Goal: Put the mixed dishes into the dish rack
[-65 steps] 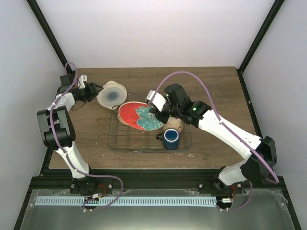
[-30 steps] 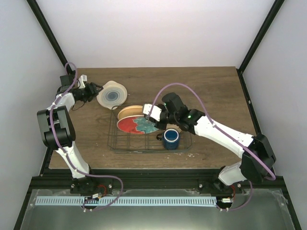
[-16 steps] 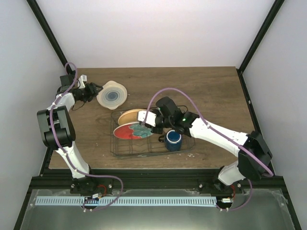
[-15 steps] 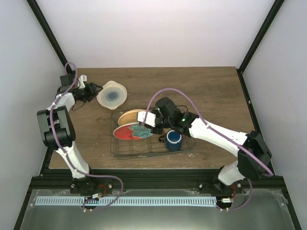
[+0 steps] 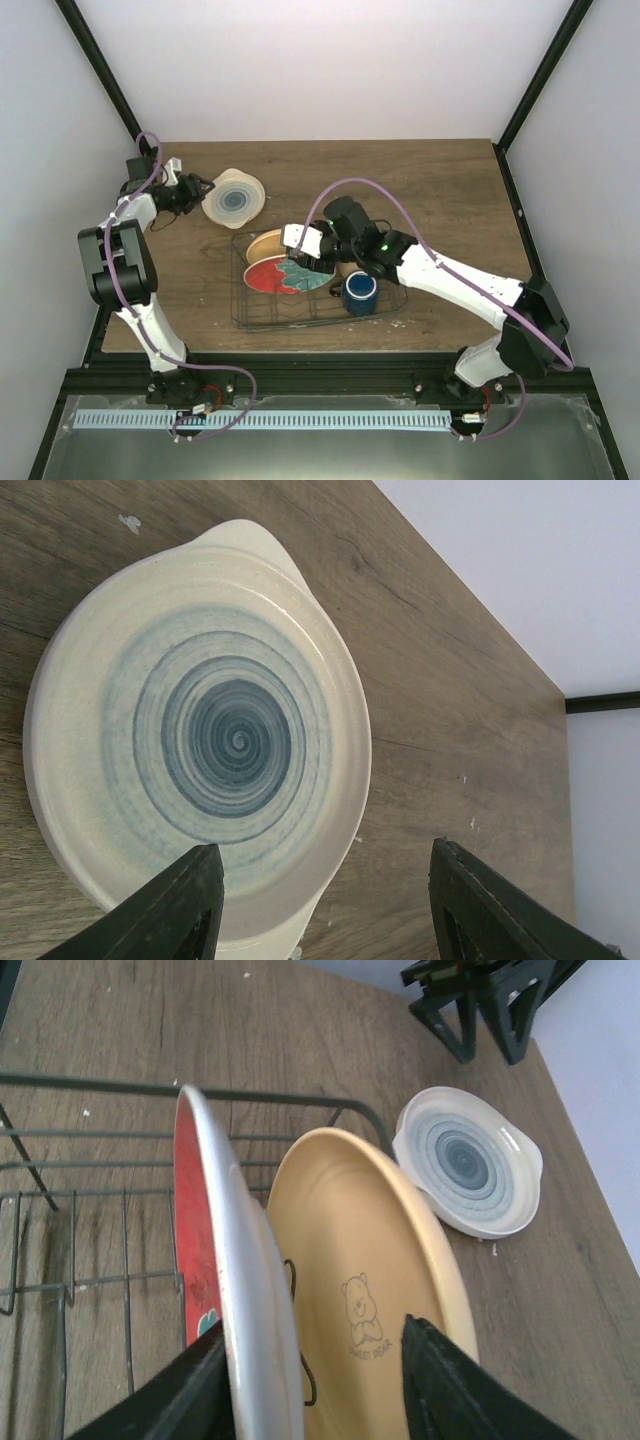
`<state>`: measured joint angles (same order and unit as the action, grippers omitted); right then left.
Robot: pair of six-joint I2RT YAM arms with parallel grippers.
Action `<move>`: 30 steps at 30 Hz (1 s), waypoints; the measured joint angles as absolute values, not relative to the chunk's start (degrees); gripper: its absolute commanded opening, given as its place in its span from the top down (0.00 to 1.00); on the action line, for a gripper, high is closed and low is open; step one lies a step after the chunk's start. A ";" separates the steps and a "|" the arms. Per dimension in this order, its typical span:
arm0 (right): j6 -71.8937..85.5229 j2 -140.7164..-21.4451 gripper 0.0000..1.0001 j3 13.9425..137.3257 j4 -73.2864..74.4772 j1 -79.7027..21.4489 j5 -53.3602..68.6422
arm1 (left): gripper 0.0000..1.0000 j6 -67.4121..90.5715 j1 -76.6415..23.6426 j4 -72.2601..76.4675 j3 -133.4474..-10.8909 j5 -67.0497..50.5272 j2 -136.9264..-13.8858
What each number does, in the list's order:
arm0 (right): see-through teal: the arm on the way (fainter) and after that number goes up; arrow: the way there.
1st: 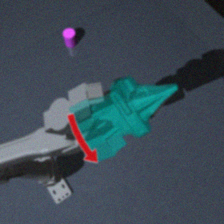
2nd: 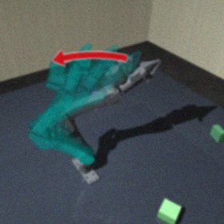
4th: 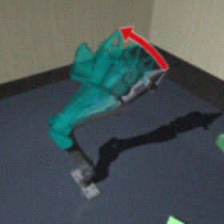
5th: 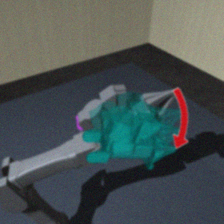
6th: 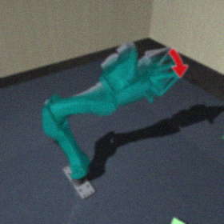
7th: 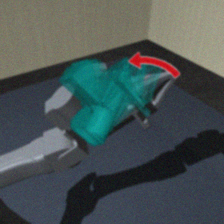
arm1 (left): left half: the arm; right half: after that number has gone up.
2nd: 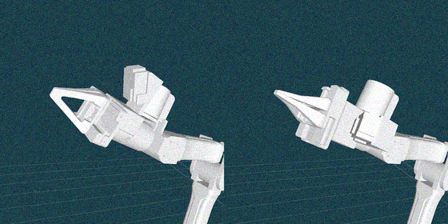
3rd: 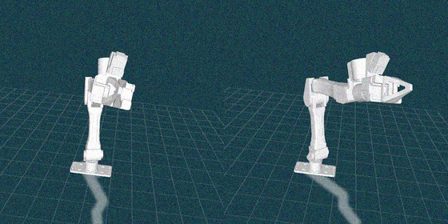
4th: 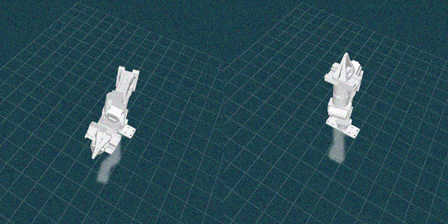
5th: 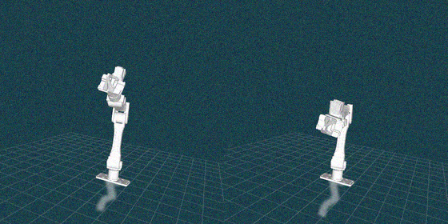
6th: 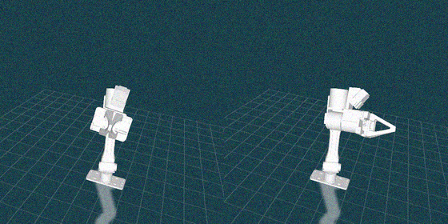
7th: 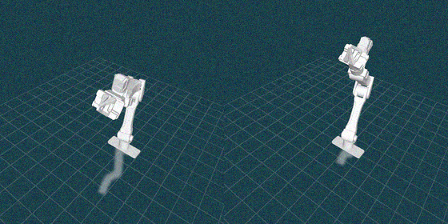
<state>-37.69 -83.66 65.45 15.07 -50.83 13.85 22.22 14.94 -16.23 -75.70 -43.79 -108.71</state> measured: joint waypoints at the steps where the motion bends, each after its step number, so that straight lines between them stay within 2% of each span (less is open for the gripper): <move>1: -37.45 -83.37 0.48 65.84 15.35 -50.83 13.72 | 0.42 22.20 14.94 -16.32 -75.81 -43.77 -108.73; 8: -34.48 -79.42 0.41 70.32 17.93 -50.85 13.54 | 0.42 21.45 14.94 -18.35 -77.95 -42.24 -109.49; 13: -30.17 -76.82 0.24 73.71 16.19 -50.87 10.04 | 0.42 20.78 14.94 -21.28 -81.76 -38.61 -112.95; 30: -18.61 -90.17 0.24 85.67 18.44 -50.83 -6.02 | 0.42 18.92 11.70 -37.67 -100.09 -18.37 -126.74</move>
